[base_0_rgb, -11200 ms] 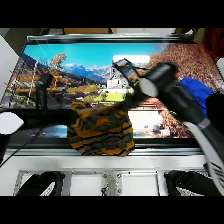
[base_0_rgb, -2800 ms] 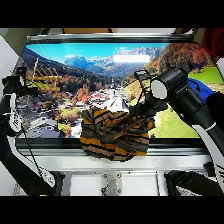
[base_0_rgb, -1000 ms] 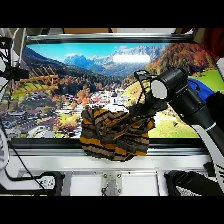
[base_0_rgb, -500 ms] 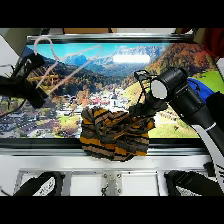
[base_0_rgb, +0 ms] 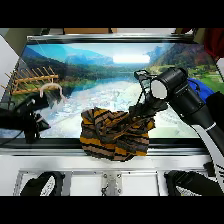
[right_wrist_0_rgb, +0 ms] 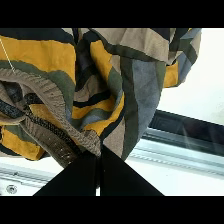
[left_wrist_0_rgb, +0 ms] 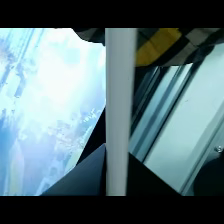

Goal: Fold the clothes and pants, and hang the long-sleeved shirts on hangers.

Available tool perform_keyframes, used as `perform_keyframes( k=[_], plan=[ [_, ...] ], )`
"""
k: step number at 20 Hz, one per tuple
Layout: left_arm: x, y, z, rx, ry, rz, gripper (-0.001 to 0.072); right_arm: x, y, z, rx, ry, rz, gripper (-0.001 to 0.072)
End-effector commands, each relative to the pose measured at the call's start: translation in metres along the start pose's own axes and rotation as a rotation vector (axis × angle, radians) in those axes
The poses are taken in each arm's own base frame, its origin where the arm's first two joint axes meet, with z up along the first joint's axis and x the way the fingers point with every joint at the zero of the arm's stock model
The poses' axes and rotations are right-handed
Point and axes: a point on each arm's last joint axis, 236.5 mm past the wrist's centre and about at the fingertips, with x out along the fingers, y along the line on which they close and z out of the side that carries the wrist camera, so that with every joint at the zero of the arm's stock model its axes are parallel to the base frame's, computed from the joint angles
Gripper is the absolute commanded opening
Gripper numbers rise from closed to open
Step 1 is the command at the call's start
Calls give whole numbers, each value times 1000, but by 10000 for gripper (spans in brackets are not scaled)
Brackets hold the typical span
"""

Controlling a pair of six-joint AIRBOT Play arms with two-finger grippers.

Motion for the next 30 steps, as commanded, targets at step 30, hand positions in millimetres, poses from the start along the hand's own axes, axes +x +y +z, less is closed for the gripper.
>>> perform_keyframes(
  k=[30],
  plan=[
    [111, -36, 30, 152, 33, -413, 12, 0, 1, 3, 1, -13, 6, 19]
  ],
)
